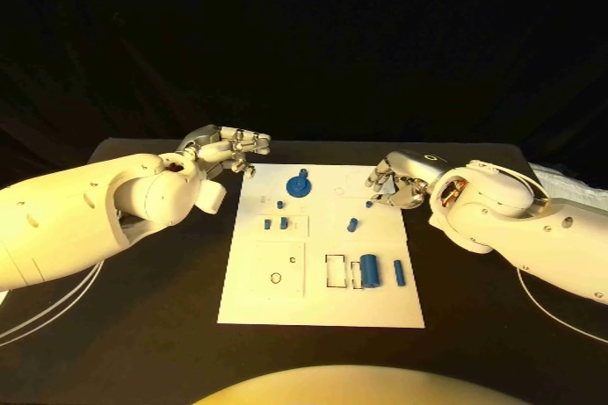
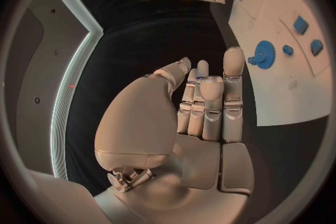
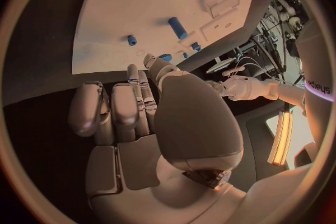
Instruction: Assemble the parts on the task board
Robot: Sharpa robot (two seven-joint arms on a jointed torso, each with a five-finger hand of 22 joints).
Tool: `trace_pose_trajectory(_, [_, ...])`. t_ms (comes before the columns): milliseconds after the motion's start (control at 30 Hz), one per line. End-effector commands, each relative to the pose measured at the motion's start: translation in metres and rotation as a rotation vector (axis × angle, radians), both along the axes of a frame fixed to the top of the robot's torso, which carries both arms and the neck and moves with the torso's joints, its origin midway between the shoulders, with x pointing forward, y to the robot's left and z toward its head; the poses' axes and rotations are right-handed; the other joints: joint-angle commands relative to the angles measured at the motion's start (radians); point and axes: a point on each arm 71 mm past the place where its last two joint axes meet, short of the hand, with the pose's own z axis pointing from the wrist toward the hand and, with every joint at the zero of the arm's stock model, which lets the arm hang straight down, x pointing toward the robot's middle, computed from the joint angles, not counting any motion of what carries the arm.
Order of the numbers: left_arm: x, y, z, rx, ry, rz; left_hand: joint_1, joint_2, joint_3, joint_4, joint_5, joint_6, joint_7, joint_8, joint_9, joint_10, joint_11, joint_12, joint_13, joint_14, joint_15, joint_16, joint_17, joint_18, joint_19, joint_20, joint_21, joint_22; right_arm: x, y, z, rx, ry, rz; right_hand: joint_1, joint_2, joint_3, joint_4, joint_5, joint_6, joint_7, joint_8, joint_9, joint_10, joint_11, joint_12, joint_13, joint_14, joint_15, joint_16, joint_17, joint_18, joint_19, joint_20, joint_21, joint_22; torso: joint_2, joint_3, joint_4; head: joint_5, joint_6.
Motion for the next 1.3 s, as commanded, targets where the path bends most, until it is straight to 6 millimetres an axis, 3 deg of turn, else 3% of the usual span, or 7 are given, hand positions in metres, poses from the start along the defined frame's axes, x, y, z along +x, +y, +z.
trace_pose_trajectory(33, [-0.001, 0.004, 0.001, -0.245, 0.054, 0.132, 0.002, 0.0, -0.007, -0.001, 0.003, -0.003, 0.002, 0.003, -0.001, -0.007, 0.0, 0.006, 0.002, -0.009, 0.002, -0.006, -0.01, 0.017, -0.008, 0.001, -0.016, -0.01, 0.003, 0.0, -0.004, -0.18, -0.027, -0.023, 0.001, -0.013, 0.009, 0.001, -0.007, -0.007, 0.0, -0.006, -0.002, -0.007, -0.004, -0.006, -0.016, 0.026, -0.005, -0.006, -0.001, 0.003, -0.002, -0.001, -0.004, -0.001, -0.001, -0.0001, -0.0027, 0.001, 0.004])
trace_pose_trajectory(367, [-0.007, 0.002, 0.003, -0.273, 0.046, 0.128, 0.002, 0.001, -0.015, -0.003, 0.003, -0.006, 0.003, 0.003, -0.002, -0.015, 0.001, 0.014, 0.006, -0.017, 0.003, -0.011, -0.021, 0.019, -0.015, 0.002, -0.037, -0.023, 0.004, 0.01, -0.013, -0.234, -0.015, -0.01, 0.006, -0.013, 0.02, 0.001, -0.012, -0.005, 0.009, -0.005, -0.002, -0.002, 0.002, -0.009, -0.041, 0.027, -0.001, -0.011, -0.01, 0.003, -0.001, 0.001, -0.005, -0.002, 0.006, -0.0013, -0.0021, -0.004, 0.006])
trace_pose_trajectory(633, [-0.009, -0.001, 0.004, -0.272, 0.037, 0.115, 0.002, 0.002, -0.017, -0.003, 0.003, -0.007, 0.003, 0.003, -0.003, -0.018, 0.002, 0.017, 0.007, -0.019, 0.004, -0.013, -0.024, 0.02, -0.017, 0.002, -0.041, -0.026, 0.004, 0.015, -0.022, -0.223, -0.01, 0.015, 0.012, -0.006, 0.041, -0.001, -0.016, 0.004, 0.011, -0.004, -0.001, 0.012, 0.004, -0.007, -0.067, 0.027, 0.0, -0.014, -0.016, 0.002, 0.0, 0.003, -0.006, -0.002, 0.005, -0.0004, 0.0003, -0.002, -0.002])
trace_pose_trajectory(767, [-0.008, -0.001, 0.004, -0.264, 0.031, 0.116, 0.002, 0.002, -0.024, -0.004, 0.003, -0.013, 0.006, 0.001, -0.004, -0.027, 0.004, 0.024, 0.01, -0.024, 0.005, -0.014, -0.03, 0.021, -0.02, 0.003, -0.052, -0.033, 0.003, 0.018, -0.024, -0.218, -0.007, 0.028, 0.013, -0.005, 0.048, -0.002, -0.018, 0.006, 0.012, -0.004, -0.001, 0.017, 0.004, -0.007, -0.074, 0.027, 0.001, -0.015, -0.018, 0.003, 0.001, 0.003, -0.006, -0.002, 0.004, 0.001, -0.0008, 0.001, -0.005])
trace_pose_trajectory(867, [-0.008, 0.0, 0.004, -0.261, 0.029, 0.117, 0.002, 0.002, -0.026, -0.004, 0.003, -0.015, 0.006, 0.001, -0.004, -0.029, 0.005, 0.026, 0.01, -0.025, 0.006, -0.014, -0.032, 0.021, -0.021, 0.004, -0.054, -0.035, 0.003, 0.019, -0.026, -0.215, -0.003, 0.035, 0.014, -0.004, 0.051, -0.003, -0.019, 0.009, 0.012, -0.003, -0.001, 0.02, 0.004, -0.006, -0.078, 0.028, 0.001, -0.015, -0.018, 0.003, 0.001, 0.003, -0.006, -0.002, 0.004, 0.0, -0.002, 0.0, -0.005])
trace_pose_trajectory(1300, [-0.007, -0.001, 0.004, -0.254, 0.028, 0.11, 0.002, 0.001, -0.039, -0.005, 0.003, -0.031, 0.012, -0.004, -0.005, -0.046, 0.009, 0.039, 0.015, -0.031, 0.01, -0.013, -0.037, 0.022, -0.024, 0.007, -0.068, -0.045, 0.005, 0.023, -0.035, -0.21, 0.025, 0.047, 0.027, 0.018, 0.108, -0.02, -0.043, 0.044, 0.01, 0.004, 0.004, 0.067, 0.001, 0.006, -0.113, 0.032, -0.002, -0.003, -0.008, 0.001, 0.009, 0.002, 0.0, 0.009, 0.005, 0.0004, -0.0009, 0.005, -0.011])
